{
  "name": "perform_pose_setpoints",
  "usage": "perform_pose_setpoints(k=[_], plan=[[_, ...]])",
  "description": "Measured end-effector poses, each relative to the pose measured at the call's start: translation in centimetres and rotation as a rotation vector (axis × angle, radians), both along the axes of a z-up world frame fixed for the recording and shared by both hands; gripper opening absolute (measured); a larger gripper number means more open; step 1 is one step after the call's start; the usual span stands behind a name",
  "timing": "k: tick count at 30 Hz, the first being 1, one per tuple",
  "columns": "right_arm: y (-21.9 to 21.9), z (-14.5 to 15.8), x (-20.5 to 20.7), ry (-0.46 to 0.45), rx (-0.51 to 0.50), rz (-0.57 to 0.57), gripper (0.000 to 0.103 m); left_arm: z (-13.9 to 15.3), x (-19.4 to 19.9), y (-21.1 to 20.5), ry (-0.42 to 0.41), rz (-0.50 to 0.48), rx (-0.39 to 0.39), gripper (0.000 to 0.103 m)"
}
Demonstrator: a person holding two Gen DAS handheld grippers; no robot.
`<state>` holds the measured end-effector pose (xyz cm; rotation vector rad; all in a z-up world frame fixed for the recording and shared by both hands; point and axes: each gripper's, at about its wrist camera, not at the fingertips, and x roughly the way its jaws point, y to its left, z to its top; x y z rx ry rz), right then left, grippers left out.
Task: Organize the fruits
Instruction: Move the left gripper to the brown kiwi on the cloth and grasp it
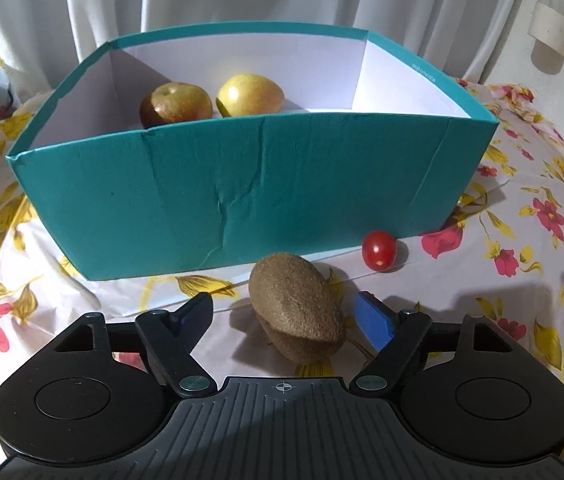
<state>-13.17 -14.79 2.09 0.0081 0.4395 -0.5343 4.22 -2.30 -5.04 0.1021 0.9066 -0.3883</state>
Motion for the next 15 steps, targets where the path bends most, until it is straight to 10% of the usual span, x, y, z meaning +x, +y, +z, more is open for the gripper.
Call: perform_pose_setpoints(k=[15], plan=[[-0.8,-0.7,1.4,0.023,0.023,-0.003,0.098,-0.8,1.0,-1.7,0.023,-0.037,0.06,0.059]])
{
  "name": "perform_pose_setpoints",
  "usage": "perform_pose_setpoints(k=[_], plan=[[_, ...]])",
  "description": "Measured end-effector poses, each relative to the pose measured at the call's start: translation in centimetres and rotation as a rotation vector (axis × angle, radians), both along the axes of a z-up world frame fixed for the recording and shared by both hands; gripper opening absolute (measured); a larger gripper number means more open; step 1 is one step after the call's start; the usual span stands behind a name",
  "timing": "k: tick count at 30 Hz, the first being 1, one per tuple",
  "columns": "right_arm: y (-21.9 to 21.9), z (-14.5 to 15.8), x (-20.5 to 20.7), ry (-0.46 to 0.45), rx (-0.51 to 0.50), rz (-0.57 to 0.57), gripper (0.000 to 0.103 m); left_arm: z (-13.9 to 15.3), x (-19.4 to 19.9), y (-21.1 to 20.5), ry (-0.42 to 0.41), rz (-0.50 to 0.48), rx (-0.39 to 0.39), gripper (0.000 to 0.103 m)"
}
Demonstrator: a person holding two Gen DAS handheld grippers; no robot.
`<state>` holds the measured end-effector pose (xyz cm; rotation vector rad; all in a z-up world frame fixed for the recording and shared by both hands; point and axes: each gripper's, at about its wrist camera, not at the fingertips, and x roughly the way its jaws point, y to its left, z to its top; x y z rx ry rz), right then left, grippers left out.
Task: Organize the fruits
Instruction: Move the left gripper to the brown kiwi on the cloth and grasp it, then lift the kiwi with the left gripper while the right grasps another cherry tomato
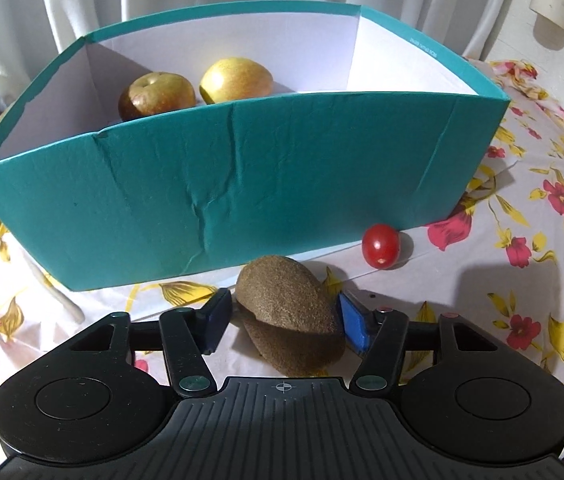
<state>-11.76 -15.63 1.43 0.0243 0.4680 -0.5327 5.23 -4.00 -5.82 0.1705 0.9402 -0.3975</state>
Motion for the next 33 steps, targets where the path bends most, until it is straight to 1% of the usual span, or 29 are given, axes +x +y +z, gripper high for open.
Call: perform_pose_setpoints(k=[3,6,11,16,22,25,30,33], plan=[[-0.1,-0.1,0.3,0.004,0.0,0.004,0.098,0.1,-0.2,-0.3,-0.01,-0.015,0.014,0.057],[-0.1,-0.2,0.5,0.009,-0.001,0.007,0.098,0.3,-0.2,0.0,-0.006,-0.014,0.012,0.057],[0.0,-0.4,0.9,0.016,-0.005,0.01,0.098,2.2,-0.9,1.0,-0.048,-0.007,-0.009,0.057],[0.4,-0.6,1.6,0.013,-0.016,0.023,0.098,3.9,-1.6,2.5,-0.067,0.013,-0.024,0.057],[0.9,-1.6,3.3,0.039,-0.023,0.056,0.097,5.4,-2.4,4.1,-0.097,0.038,-0.031,0.057],[1.3,-2.4,4.4,0.065,-0.017,0.079,0.093,6.0,-2.6,5.1,-0.108,0.056,-0.039,0.057],[2.2,-4.1,6.4,0.113,-0.012,0.124,0.09,6.4,-2.9,6.3,-0.125,0.087,-0.035,0.057],[2.4,-5.2,7.7,0.147,0.002,0.151,0.083,6.4,-2.9,6.7,-0.121,0.093,-0.036,0.057]])
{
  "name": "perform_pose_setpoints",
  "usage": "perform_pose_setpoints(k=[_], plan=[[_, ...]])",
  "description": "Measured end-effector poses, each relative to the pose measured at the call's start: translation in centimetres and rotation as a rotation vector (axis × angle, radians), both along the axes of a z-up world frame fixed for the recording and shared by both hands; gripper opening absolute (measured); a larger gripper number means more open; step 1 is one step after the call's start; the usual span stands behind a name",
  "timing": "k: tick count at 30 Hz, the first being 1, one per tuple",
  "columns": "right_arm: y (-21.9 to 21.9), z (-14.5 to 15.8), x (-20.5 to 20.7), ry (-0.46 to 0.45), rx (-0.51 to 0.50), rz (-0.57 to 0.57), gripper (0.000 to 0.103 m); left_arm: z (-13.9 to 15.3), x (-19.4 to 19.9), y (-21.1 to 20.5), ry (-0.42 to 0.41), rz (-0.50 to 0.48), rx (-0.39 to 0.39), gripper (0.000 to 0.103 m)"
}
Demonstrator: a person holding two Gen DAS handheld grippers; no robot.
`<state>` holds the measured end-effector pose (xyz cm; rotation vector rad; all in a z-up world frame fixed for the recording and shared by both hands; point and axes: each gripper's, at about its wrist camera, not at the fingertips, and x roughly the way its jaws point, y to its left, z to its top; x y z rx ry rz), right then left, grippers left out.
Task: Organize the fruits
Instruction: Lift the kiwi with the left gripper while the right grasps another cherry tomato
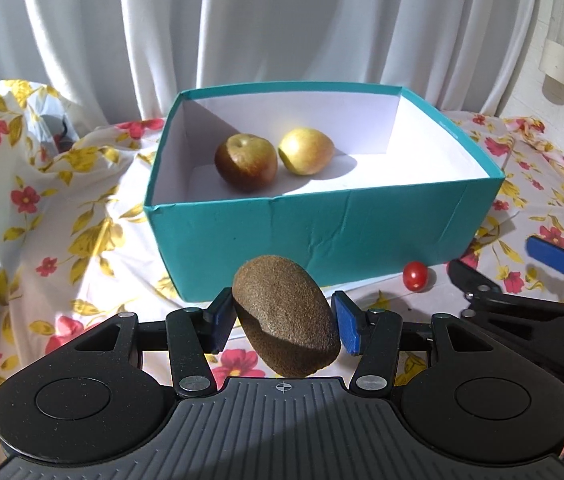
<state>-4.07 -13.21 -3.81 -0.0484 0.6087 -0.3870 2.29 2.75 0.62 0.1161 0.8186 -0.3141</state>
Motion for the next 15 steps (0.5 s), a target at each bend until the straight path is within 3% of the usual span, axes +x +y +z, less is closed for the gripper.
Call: perform_pose_setpoints(k=[6,8,15], plan=[[-0.1,-2.1,2.5,0.078,0.033,0.045,0.069,0.4,-0.1,0.8,-0.01,0.01,-0.009,0.057],[-0.3,-2.8,3.4,0.121,0.059,0.079,0.053,0.4,0.0,0.9,-0.011,0.015,-0.01,0.057],[-0.4,-3.7,4.6,0.161,0.069,0.093,0.048,0.4,0.3,1.2,-0.008,0.023,-0.011,0.057]])
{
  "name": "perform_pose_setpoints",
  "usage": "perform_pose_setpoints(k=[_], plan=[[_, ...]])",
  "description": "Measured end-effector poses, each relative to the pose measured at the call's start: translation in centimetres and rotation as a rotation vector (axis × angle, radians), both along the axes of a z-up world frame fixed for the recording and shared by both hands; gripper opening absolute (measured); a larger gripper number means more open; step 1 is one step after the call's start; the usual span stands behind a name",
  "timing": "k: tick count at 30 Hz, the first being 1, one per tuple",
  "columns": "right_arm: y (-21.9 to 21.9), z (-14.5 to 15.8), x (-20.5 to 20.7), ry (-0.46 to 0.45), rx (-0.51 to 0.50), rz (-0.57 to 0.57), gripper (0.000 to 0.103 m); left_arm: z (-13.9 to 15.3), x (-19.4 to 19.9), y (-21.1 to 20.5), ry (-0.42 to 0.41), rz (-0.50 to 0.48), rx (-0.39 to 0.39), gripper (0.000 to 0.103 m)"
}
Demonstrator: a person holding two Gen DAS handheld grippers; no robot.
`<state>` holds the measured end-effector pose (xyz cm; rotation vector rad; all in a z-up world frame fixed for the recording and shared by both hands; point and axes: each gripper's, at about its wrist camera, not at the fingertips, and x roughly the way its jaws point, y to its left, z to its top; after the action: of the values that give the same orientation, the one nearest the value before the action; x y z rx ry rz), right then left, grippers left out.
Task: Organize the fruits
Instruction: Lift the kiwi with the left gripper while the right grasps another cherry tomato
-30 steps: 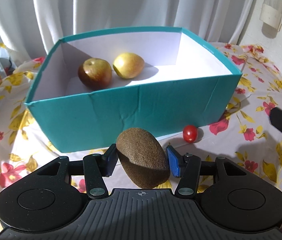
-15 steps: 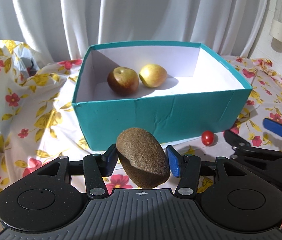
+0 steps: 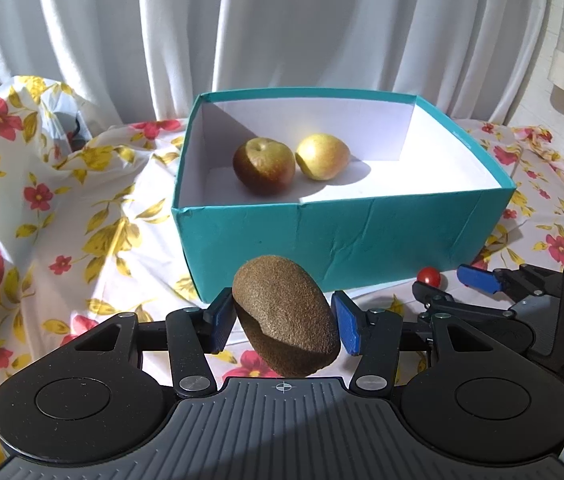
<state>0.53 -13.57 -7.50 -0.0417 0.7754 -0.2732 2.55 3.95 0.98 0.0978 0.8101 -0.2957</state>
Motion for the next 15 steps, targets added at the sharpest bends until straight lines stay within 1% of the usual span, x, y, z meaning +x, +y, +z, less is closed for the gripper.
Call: perform_pose_setpoints(k=[1,5,6,8,12,15], plan=[[0.0,0.0,0.1,0.003,0.0,0.006,0.047,0.0,0.1,0.0,0.001,0.0,-0.002,0.057],[-0.1,-0.5,0.6,0.025,0.01,0.017,0.035,-0.1,0.2,-0.1,0.006,-0.004,-0.001,0.057],[-0.2,-0.5,0.6,0.016,0.018,0.019,0.033,-0.1,0.2,-0.1,0.009,-0.004,0.0,0.057],[-0.2,-0.6,0.6,0.012,0.032,0.031,0.024,-0.2,0.3,-0.2,0.012,-0.003,0.002,0.057],[-0.2,-0.5,0.4,0.009,0.036,0.03,0.024,-0.2,0.4,-0.2,0.013,-0.005,0.003,0.057],[-0.5,0.6,-0.5,-0.019,0.036,0.006,0.024,-0.1,0.4,-0.5,0.011,-0.012,0.011,0.057]])
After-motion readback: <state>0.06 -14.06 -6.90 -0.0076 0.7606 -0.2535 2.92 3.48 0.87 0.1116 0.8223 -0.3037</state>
